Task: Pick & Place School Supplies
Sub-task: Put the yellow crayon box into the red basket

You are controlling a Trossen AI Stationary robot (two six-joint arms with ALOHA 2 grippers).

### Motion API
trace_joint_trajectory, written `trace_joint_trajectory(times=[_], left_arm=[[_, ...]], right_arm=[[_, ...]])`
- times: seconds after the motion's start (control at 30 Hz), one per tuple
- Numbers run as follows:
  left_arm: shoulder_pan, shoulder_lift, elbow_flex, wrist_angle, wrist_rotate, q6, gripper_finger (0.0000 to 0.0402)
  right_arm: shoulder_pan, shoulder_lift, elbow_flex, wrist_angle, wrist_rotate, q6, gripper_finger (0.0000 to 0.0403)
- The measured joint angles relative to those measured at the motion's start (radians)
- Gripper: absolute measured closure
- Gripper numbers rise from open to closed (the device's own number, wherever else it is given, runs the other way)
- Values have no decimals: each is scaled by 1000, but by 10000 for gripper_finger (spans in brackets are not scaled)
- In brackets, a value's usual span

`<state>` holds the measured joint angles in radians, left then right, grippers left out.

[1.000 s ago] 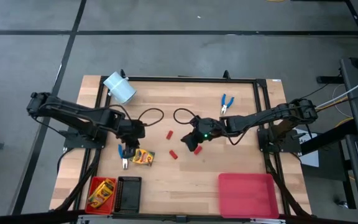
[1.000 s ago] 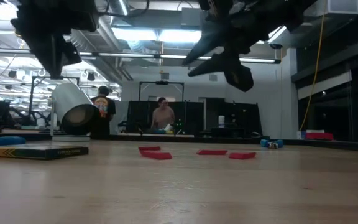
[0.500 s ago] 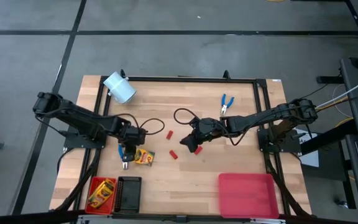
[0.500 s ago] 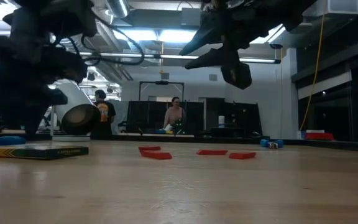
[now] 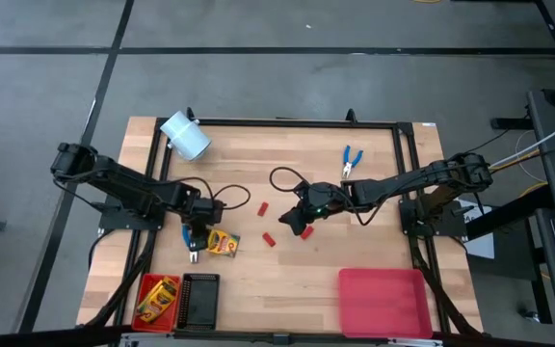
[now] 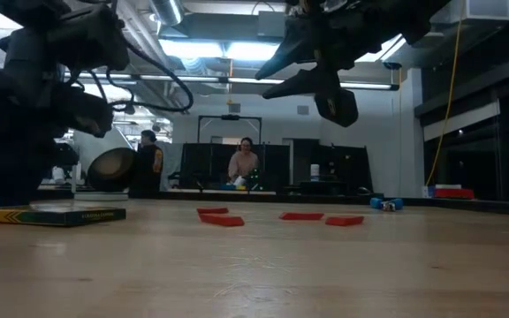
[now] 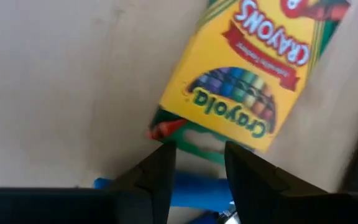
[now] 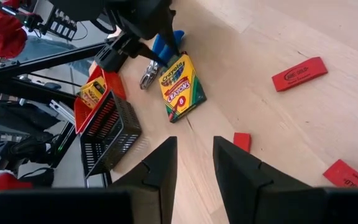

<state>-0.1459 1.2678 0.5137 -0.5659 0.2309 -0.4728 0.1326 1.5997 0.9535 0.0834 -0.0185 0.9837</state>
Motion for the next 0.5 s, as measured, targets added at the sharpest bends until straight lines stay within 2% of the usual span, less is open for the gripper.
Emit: trace_joint_trajectory(times=[0.27, 0.5], left_arm=[[35, -3, -29, 55, 0, -73, 272], [53, -54, -32, 2, -64, -108, 272]], right_arm=[[0, 0, 0, 0, 0, 1, 296], [14, 0, 0, -1, 3, 8, 296]])
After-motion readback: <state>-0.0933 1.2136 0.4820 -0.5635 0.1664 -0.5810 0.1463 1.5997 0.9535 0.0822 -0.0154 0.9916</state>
